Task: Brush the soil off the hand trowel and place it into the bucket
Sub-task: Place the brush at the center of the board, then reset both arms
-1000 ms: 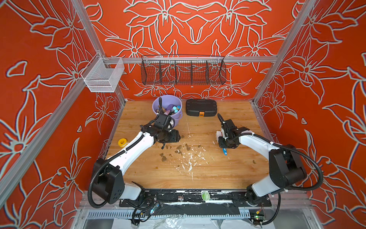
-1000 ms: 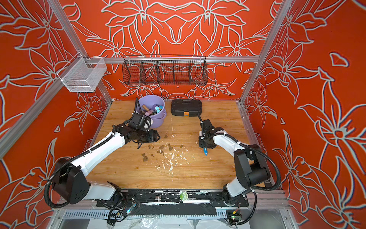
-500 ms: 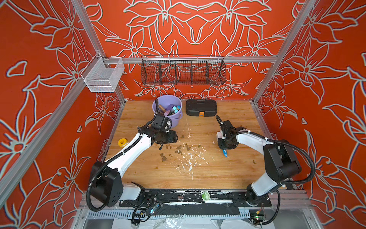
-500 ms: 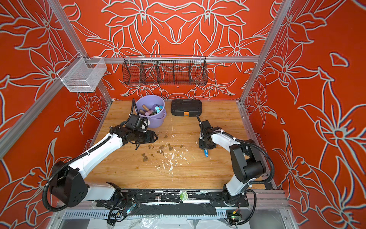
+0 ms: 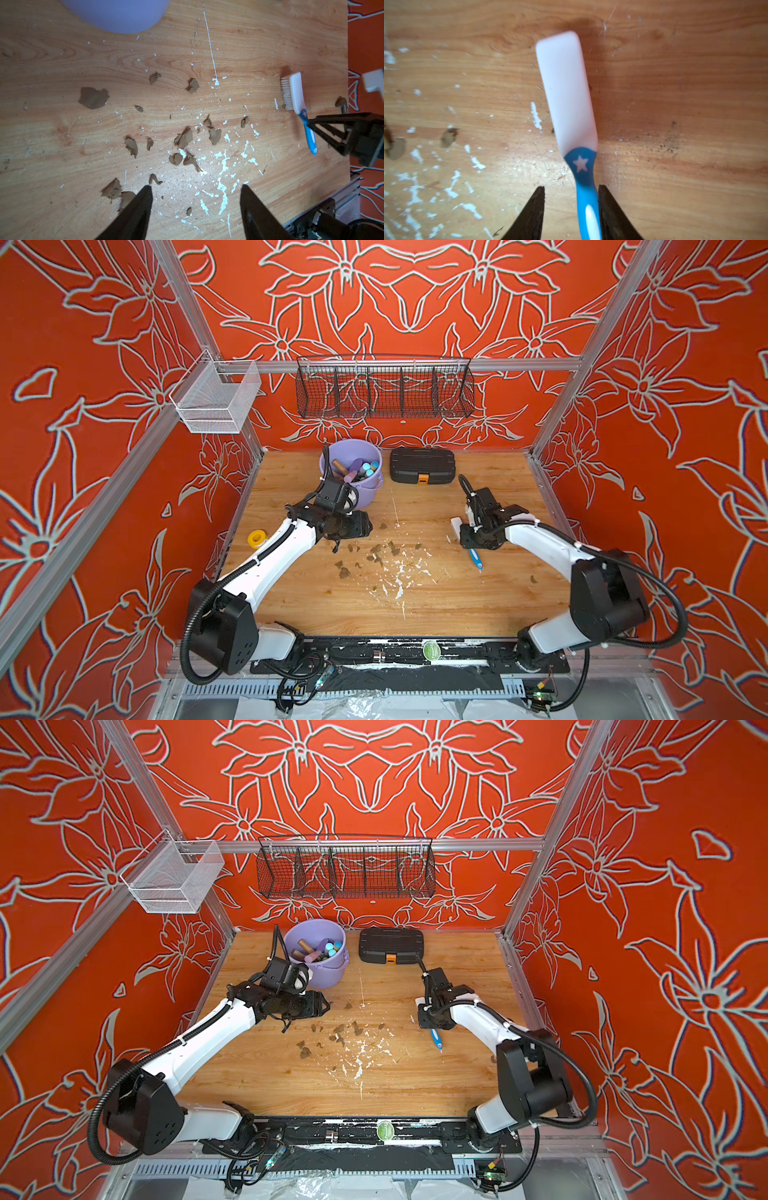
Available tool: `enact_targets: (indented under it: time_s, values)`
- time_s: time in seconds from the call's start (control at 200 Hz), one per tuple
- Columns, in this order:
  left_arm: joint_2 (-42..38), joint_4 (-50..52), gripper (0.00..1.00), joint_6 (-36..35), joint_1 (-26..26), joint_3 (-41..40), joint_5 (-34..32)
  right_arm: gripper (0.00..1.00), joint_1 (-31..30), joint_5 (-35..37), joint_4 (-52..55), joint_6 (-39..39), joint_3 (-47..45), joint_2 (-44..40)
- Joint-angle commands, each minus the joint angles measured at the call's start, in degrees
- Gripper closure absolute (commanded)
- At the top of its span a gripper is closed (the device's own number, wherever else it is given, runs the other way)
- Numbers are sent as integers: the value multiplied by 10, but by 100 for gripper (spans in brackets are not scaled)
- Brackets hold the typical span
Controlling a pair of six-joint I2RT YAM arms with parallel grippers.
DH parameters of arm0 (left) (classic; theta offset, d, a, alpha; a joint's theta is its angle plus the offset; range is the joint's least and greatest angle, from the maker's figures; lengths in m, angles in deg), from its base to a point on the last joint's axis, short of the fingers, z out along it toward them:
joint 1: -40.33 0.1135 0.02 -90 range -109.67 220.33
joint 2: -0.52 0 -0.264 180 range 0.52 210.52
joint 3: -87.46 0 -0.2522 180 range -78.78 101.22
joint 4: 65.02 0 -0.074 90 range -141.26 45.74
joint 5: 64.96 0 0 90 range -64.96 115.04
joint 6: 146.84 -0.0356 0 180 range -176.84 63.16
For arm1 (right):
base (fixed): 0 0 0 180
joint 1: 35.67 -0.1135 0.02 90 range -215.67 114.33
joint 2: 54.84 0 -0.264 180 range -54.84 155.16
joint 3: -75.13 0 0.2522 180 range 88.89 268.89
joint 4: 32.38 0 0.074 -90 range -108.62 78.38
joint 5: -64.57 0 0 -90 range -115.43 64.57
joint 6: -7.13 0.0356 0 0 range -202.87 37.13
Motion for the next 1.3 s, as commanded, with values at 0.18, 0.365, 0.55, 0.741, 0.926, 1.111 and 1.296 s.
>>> enact_targets:
  time_s: [0.18,0.365,0.55,0.741,0.926,1.111,1.296]
  values:
    - [-55,24,2,11,10,8,-117,42,3,-83,12,24,40,-150]
    - [-135,10,3,32,16,-21,-316,3,3,-65,24,1,66,-162]
    - [-273,-209,3,-39,24,-197,-457,3,3,4,-29,-6,25,-191]
    - [-300,-381,3,-161,41,-332,-535,3,2,21,-136,-41,-53,-230]
    - [-161,-517,3,-139,113,-386,-457,3,3,34,-278,-82,-148,-273]
    - [-35,-610,3,-154,126,-380,-472,3,6,200,-267,-151,-156,-232]
    - [-5,-572,3,-160,170,-346,-368,3,49,258,-394,-191,-224,-171]
